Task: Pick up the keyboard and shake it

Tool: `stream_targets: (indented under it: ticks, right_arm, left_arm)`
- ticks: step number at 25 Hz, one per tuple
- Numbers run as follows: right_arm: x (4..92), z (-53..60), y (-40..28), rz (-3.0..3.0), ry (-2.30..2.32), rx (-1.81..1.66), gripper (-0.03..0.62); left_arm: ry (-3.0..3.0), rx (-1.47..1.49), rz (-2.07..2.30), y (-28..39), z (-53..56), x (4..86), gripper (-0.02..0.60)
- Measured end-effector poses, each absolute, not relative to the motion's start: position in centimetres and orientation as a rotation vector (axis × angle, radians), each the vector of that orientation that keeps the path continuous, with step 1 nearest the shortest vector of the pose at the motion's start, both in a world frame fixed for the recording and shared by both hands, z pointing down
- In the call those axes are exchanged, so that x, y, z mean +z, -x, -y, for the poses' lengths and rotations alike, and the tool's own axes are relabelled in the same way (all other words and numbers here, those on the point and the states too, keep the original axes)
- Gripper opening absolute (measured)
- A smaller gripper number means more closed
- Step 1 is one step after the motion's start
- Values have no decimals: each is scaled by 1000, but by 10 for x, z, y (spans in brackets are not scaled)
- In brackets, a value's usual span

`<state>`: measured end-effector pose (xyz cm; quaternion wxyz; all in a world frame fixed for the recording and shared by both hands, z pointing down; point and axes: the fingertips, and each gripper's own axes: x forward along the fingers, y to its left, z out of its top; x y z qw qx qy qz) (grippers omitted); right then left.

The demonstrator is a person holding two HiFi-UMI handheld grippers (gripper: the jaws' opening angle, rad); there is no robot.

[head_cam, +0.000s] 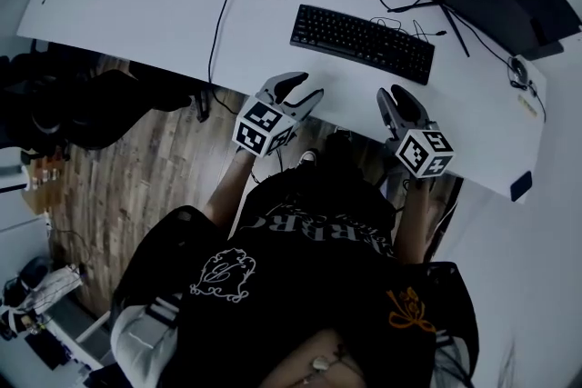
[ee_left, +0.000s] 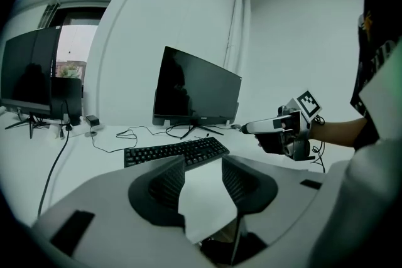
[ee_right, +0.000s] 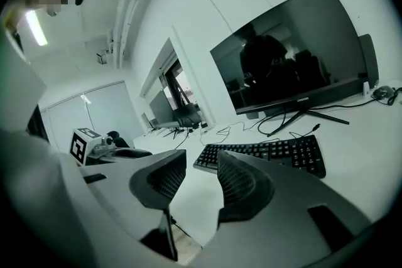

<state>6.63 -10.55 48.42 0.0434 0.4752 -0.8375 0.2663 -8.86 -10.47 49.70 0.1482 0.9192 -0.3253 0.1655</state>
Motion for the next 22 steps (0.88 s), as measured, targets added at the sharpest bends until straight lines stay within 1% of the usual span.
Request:
stream_targets:
  ticks: [5,9,16,20,22]
  right_arm:
    - [479,62,-34,2572,-1433,818,169]
    - [473,41,-20,2572,-1401,794,167]
    - [468,25,-7,2575,-1331,766,140]
    - [463,14,-3,2591,-1274,745,117]
    - [460,6,-5,2603,-1255,741,95]
  left_arm:
    - [-2643,436,921,102,63,498,150]
    - [-2632,397,933,109,44,498,130]
    - [-2592,357,1001,117,26,496,104]
    - [-2573,345,1034,115,12,490,87]
    - [-2563,339,1051,110,4,485,80]
